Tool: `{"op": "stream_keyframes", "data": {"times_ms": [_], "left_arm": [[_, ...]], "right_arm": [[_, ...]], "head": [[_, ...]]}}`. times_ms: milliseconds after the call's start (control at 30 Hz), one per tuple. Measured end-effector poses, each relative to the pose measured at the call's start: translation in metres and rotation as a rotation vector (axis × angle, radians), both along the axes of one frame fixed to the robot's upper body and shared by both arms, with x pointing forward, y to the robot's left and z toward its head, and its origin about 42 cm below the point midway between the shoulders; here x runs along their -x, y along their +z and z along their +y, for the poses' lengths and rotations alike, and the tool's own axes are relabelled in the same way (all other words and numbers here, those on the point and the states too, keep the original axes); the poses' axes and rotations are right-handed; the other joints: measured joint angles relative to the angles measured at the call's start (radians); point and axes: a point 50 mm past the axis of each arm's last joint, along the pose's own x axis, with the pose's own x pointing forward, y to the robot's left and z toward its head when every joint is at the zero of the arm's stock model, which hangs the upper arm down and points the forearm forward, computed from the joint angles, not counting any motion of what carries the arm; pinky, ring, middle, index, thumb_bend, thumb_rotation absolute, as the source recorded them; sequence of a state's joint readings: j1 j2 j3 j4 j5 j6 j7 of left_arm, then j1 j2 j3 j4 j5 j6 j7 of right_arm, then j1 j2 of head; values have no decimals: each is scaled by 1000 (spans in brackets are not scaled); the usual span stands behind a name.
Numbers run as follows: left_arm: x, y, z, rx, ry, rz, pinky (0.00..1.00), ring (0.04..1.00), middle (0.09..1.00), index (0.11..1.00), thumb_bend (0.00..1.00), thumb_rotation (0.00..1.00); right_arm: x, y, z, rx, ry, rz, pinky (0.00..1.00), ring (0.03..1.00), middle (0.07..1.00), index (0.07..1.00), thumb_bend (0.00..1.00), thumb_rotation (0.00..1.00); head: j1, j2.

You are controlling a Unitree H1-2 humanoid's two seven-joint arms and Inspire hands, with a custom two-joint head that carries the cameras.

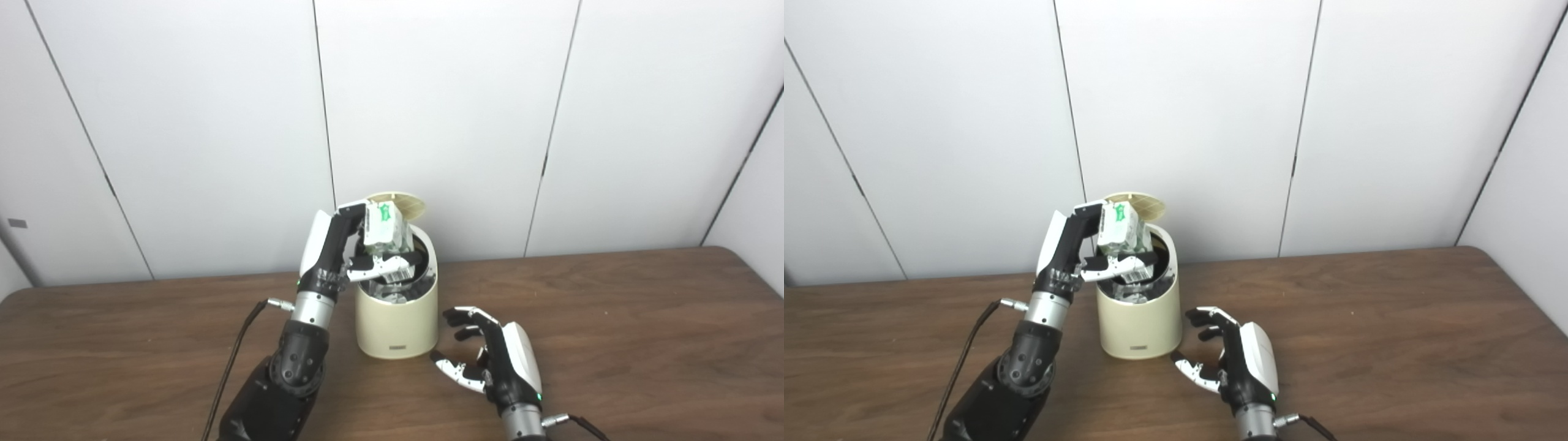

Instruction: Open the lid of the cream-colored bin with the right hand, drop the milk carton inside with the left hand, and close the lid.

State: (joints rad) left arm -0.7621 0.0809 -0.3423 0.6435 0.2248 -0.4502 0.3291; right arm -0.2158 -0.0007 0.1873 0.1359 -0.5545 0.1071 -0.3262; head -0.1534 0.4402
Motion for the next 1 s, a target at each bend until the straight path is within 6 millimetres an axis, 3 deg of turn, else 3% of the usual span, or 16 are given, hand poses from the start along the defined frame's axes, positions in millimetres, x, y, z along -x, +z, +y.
{"op": "stream_keyframes", "data": {"times_ms": [500, 700, 867, 933, 967, 1000], "left_arm": [[-1, -5, 2, -218, 45, -160, 367, 462, 491, 464, 505, 0], [0, -7, 2, -220, 44, -166, 395, 470, 488, 466, 506, 0], [-1, -2, 3, -176, 5, -114, 454, 492, 484, 495, 522, 0], [-1, 0, 5, -165, -17, -91, 466, 501, 512, 491, 521, 55], [-1, 0, 7, -158, -22, -82, 471, 504, 520, 521, 805, 163], [-1, 1, 7, -151, -31, -74, 472, 505, 524, 534, 921, 230]], "right_arm": [[9, 1, 2, -4, 12, -4, 457, 580, 653, 677, 345, 0], [9, 1, 3, -4, 13, -4, 429, 554, 630, 677, 340, 0], [10, 1, 3, -2, 14, -4, 454, 586, 656, 679, 339, 0], [11, 1, 2, -1, 15, -3, 461, 593, 663, 680, 339, 0], [11, 2, 2, -1, 15, -2, 467, 600, 669, 680, 339, 0], [12, 2, 2, -1, 15, -2, 465, 597, 669, 679, 338, 0]], "head": [[0, 14], [-2, 18], [2, 21], [2, 23], [2, 23], [2, 23]]}}
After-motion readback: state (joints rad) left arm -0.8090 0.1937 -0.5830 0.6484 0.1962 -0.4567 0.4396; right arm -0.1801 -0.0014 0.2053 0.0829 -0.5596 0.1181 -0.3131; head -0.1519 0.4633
